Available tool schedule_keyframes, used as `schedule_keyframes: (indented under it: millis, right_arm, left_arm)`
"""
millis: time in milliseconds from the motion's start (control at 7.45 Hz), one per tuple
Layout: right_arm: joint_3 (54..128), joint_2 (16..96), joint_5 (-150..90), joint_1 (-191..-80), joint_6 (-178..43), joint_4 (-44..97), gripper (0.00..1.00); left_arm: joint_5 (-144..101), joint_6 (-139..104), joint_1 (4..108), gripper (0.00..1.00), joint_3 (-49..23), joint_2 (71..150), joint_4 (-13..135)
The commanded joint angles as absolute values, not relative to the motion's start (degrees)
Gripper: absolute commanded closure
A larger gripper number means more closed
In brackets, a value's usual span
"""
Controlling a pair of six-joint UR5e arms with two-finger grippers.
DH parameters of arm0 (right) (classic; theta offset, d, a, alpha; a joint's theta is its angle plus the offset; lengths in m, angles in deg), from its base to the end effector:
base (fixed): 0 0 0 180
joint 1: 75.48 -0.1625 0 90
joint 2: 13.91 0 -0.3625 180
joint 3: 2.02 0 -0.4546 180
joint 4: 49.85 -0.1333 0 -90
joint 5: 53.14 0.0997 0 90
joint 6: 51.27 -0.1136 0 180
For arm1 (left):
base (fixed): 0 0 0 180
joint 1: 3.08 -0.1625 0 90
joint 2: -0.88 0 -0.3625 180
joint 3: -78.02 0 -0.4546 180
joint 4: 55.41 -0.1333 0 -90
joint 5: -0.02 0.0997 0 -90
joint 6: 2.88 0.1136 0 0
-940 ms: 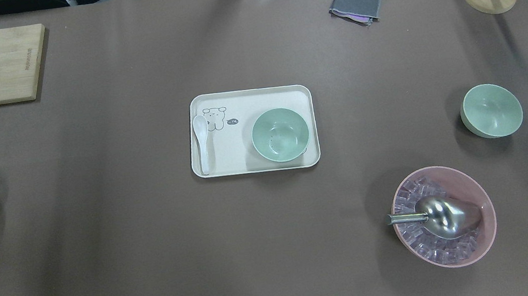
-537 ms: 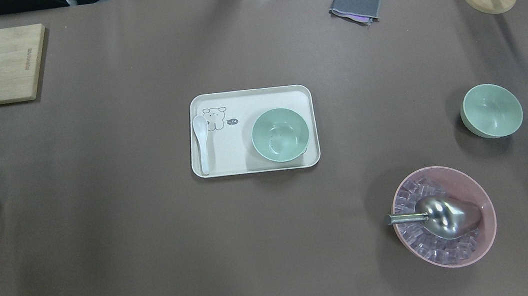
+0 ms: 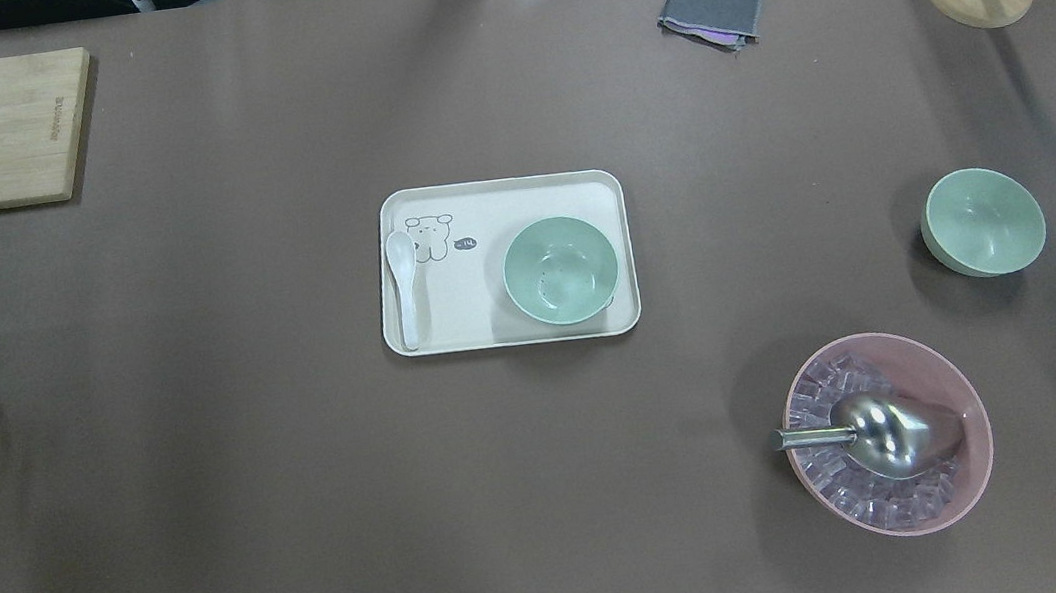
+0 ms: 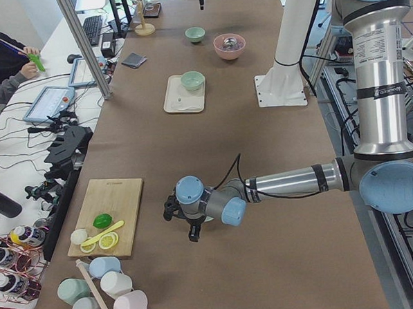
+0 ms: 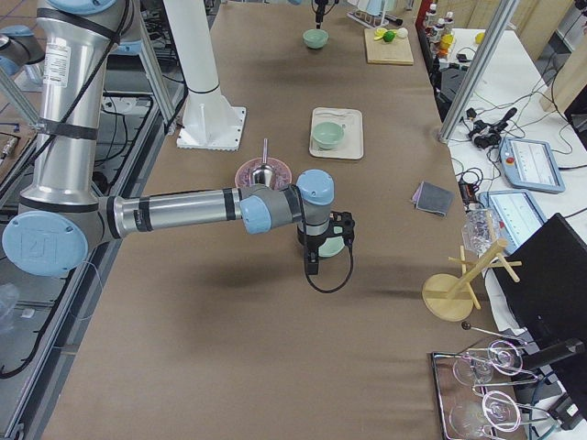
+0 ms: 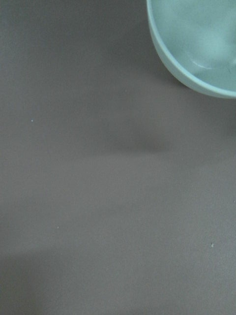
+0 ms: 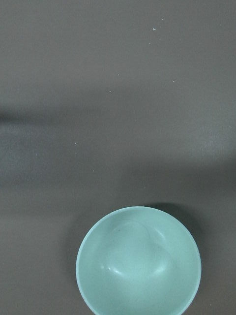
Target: Stack green bowls together
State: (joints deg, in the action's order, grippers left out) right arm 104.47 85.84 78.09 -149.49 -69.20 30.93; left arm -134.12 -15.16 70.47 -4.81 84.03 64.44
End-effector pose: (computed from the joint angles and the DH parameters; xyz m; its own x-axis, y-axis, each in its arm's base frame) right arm -0.0842 -0.5058 0.5211 0.7219 -0.0783 0.6876 0.0448 0.9968 0.0665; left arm 0.0941 -0.5102 0.6838 0.6779 0.1803 -0.7127 -0.1313 0.9836 0.1240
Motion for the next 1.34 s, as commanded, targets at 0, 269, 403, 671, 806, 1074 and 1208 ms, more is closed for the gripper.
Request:
schedule_keyframes:
  millis: [0, 269, 403, 671, 806, 1074, 1208]
  right_arm:
    - [104.50, 85.84, 78.09, -149.48, -69.20, 30.93, 0.00]
    - [104.42, 85.67, 78.09, -149.48, -69.20, 30.93, 0.00]
    - [104.50, 85.58, 78.09, -149.48, -69.20, 30.93, 0.00]
    - [104.50, 85.58, 78.09, -149.48, -69.20, 30.93, 0.00]
    - [104.50, 85.49, 78.09, -149.48, -69.20, 30.93, 0.00]
    - [104.50, 85.49, 78.09, -149.48, -69.20, 30.93, 0.00]
    - [104.50, 85.40, 78.09, -149.48, -69.20, 30.93, 0.00]
  left_arm:
    - [-134.45, -15.10, 68.82, 0.28, -4.78, 84.03, 64.65]
    - [-134.45, -15.10, 68.02, 0.34, -4.78, 84.03, 65.00]
    - [-134.54, -15.10, 67.93, 0.34, -4.78, 84.03, 65.00]
    - [-136.12, -15.19, 67.67, 0.67, -4.78, 84.03, 65.53]
    - [-136.12, -15.19, 67.67, 0.90, -4.86, 84.12, 65.53]
    - [-137.16, -15.19, 67.67, 1.00, -5.30, 84.29, 65.62]
    - [-139.09, -15.36, 67.67, 1.00, -6.09, 84.47, 65.44]
